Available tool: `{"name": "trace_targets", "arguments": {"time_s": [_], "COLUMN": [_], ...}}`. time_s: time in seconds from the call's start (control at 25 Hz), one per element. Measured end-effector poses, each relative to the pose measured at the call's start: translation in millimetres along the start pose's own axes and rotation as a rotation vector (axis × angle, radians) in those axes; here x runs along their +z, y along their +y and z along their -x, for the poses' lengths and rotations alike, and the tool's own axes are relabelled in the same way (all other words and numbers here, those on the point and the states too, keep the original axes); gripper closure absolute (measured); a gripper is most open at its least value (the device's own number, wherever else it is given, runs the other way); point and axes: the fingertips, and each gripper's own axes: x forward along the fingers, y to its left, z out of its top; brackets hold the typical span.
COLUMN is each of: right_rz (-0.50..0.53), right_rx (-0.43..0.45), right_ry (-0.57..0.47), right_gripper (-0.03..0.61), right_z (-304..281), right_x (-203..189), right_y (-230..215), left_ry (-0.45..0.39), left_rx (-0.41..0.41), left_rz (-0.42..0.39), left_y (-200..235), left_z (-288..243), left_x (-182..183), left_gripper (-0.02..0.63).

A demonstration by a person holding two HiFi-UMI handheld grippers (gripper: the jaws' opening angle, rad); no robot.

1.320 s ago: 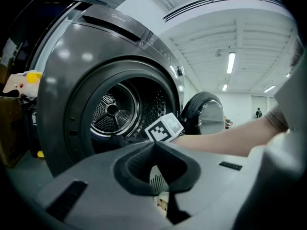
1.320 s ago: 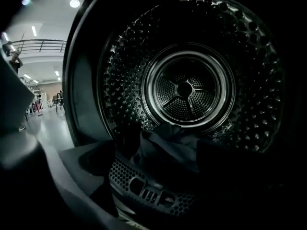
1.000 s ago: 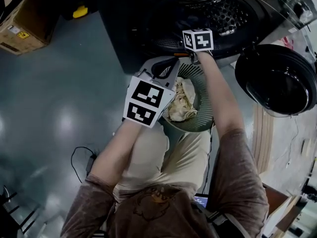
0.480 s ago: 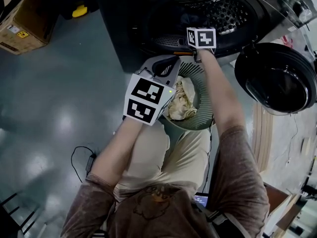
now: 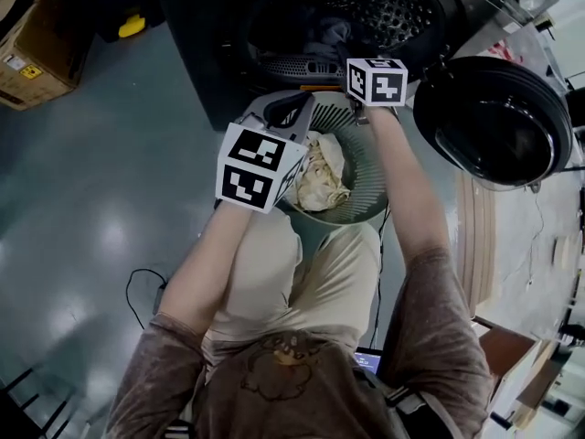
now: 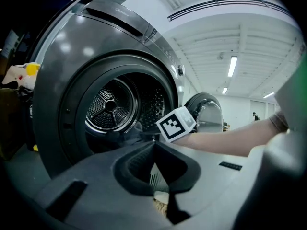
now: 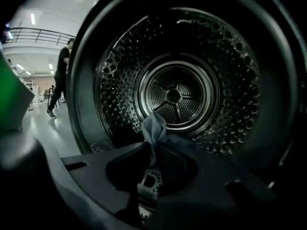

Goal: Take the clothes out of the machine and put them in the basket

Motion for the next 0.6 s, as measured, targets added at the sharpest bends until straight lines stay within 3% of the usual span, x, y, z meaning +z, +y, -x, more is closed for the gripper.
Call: {"name": "trace_targets", "arguments": {"time_s": [0.6], "right_rz": [-0.037], "right_rx": [-0.002], "right_ry": [-0.096], "right_gripper": [0.537], "right_z": [178.8], "right_x": [-48.7], "right_y": [25.7], "left_ry": [0.011], "left_rx": [-0.006], "left_rz": [-0.097], "left_y": [-34.8], "left_z": [-9.0], "left_x": [0.5], "left_gripper": [0.606]}}
